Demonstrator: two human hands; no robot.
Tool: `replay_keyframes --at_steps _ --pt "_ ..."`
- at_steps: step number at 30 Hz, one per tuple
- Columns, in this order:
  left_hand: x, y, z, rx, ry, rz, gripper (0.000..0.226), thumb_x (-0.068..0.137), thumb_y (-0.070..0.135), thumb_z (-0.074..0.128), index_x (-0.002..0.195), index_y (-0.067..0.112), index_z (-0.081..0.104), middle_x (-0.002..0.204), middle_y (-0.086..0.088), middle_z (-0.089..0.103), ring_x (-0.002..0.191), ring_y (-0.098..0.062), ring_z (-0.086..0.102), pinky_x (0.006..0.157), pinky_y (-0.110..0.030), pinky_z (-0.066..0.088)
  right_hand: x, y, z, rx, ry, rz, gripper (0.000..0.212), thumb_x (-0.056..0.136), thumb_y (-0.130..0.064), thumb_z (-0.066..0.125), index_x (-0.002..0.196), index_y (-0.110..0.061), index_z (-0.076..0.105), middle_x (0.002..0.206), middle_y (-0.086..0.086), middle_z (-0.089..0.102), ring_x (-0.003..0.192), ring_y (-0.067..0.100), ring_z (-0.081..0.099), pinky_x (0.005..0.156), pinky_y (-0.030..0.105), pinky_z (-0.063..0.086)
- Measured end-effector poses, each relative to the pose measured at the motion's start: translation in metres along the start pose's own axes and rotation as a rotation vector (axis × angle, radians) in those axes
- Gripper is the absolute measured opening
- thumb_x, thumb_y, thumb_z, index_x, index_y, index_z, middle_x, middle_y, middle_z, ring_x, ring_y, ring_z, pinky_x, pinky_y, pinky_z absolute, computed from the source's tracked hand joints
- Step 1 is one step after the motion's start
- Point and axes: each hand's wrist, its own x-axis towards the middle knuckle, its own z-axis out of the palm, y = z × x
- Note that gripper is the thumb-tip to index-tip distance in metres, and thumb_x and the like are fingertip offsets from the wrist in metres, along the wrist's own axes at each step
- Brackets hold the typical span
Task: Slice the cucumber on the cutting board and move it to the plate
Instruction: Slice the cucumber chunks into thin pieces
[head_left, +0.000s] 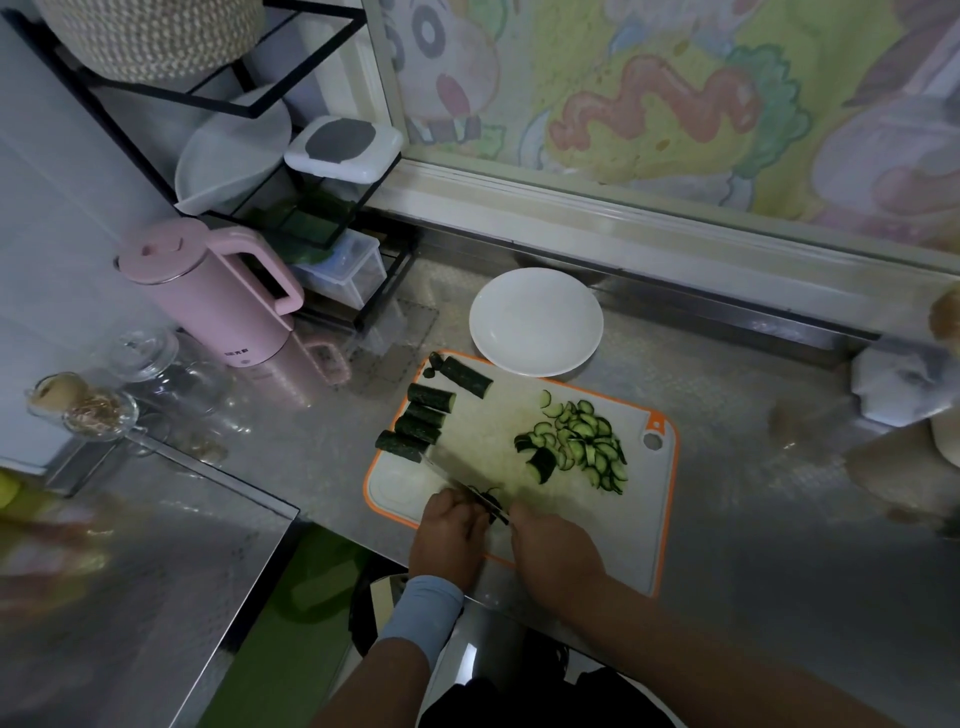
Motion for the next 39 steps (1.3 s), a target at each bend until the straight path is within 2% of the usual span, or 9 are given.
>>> replay_keyframes --at_steps 5,10,13,17,20,24,29,33,39 --pt "0.002 0.007 -0.008 -0.039 -0.056 -0.127 0.010 0.080 0.020 0.066 0.079 0.015 0.075 0.077 -0.005 0.066 0.078 -0.025 0.058 0.068 -0.028 0.046 -0.005 0.000 -0.004 -0.030 0.051 0.019 0.016 0.083 -0.012 0.063 0.097 -0.014 0.056 0.068 0.003 0.063 0.057 0.020 0.061 0.047 0.027 0.034" --pt "0.003 0.007 -0.010 -0.027 -0.069 -0.120 0.012 0.086 0.021 0.065 0.088 0.015 0.075 0.087 -0.005 0.068 0.086 -0.025 0.056 0.074 -0.030 0.043 -0.025 0.011 -0.010 -0.037 0.024 0.005 0.019 0.090 -0.020 0.053 0.108 -0.013 0.055 0.082 0.005 0.065 0.072 0.025 0.064 0.056 0.030 0.034" --pt "0.003 0.006 -0.009 -0.029 -0.076 -0.127 0.013 0.086 0.022 0.064 0.089 0.015 0.075 0.088 -0.004 0.068 0.088 -0.025 0.056 0.076 -0.030 0.045 -0.035 0.013 -0.017 -0.077 0.046 0.026 0.028 0.071 -0.026 0.073 0.094 -0.016 0.059 0.058 -0.003 0.058 0.047 0.015 0.057 0.045 0.022 0.023" --pt "0.003 0.003 -0.007 -0.024 -0.085 -0.123 0.012 0.085 0.021 0.064 0.088 0.015 0.075 0.090 -0.005 0.068 0.089 -0.025 0.057 0.077 -0.031 0.046 -0.041 0.015 -0.022 -0.043 0.073 -0.002 0.022 0.079 -0.032 0.054 0.091 -0.015 0.059 0.055 -0.003 0.056 0.044 0.016 0.054 0.042 0.025 0.025" --pt "0.003 0.003 -0.007 -0.013 -0.091 -0.112 0.016 0.088 0.025 0.061 0.090 0.017 0.075 0.093 -0.003 0.068 0.091 -0.023 0.056 0.080 -0.028 0.044 -0.040 0.013 -0.020 -0.044 0.050 0.041 0.019 0.075 -0.027 0.057 0.090 -0.015 0.058 0.054 0.000 0.056 0.043 0.018 0.055 0.040 0.026 0.026" --pt "0.002 0.000 -0.005 -0.006 -0.104 -0.121 0.016 0.086 0.026 0.061 0.088 0.018 0.075 0.089 -0.001 0.068 0.089 -0.021 0.056 0.077 -0.027 0.045 -0.032 0.014 -0.007 -0.011 0.050 0.021 0.020 0.084 -0.018 0.058 0.103 -0.012 0.059 0.070 0.004 0.064 0.059 0.025 0.061 0.049 0.026 0.030" --pt "-0.002 0.000 -0.003 0.000 -0.062 -0.115 0.012 0.082 0.022 0.063 0.083 0.020 0.075 0.084 0.002 0.067 0.083 -0.018 0.057 0.074 -0.018 0.040 -0.013 0.007 0.005 -0.004 0.076 0.031 0.025 0.072 -0.014 0.068 0.092 -0.018 0.053 0.058 -0.002 0.058 0.046 0.014 0.056 0.039 0.023 0.037" --pt "-0.001 0.004 -0.004 -0.027 -0.049 -0.178 0.011 0.082 0.024 0.065 0.086 0.020 0.076 0.087 0.001 0.068 0.086 -0.018 0.059 0.074 -0.018 0.038 -0.003 -0.003 0.004 -0.014 -0.007 0.052 0.022 0.086 -0.014 0.058 0.108 -0.013 0.054 0.081 0.006 0.066 0.073 0.024 0.066 0.060 0.032 0.049" --pt "-0.001 0.009 -0.008 -0.027 -0.044 -0.176 0.015 0.086 0.024 0.063 0.090 0.016 0.075 0.090 -0.003 0.069 0.090 -0.022 0.057 0.076 -0.023 0.038 -0.014 0.000 -0.001 -0.016 0.071 0.031 0.025 0.078 -0.017 0.072 0.099 -0.015 0.059 0.063 -0.003 0.061 0.053 0.014 0.059 0.045 0.023 0.041"
